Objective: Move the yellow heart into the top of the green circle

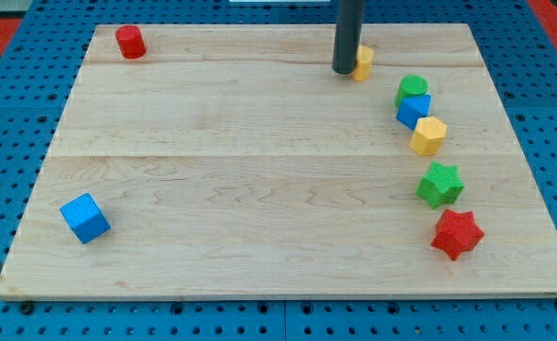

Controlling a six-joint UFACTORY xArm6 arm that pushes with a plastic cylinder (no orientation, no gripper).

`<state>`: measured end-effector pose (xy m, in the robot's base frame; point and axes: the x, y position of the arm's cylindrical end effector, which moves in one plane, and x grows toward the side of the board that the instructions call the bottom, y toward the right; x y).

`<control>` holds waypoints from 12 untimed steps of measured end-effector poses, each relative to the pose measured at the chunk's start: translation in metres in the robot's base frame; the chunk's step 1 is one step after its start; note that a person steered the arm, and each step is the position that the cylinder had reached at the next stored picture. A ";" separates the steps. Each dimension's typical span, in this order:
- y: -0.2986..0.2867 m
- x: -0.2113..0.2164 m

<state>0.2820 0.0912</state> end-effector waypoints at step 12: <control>0.073 -0.028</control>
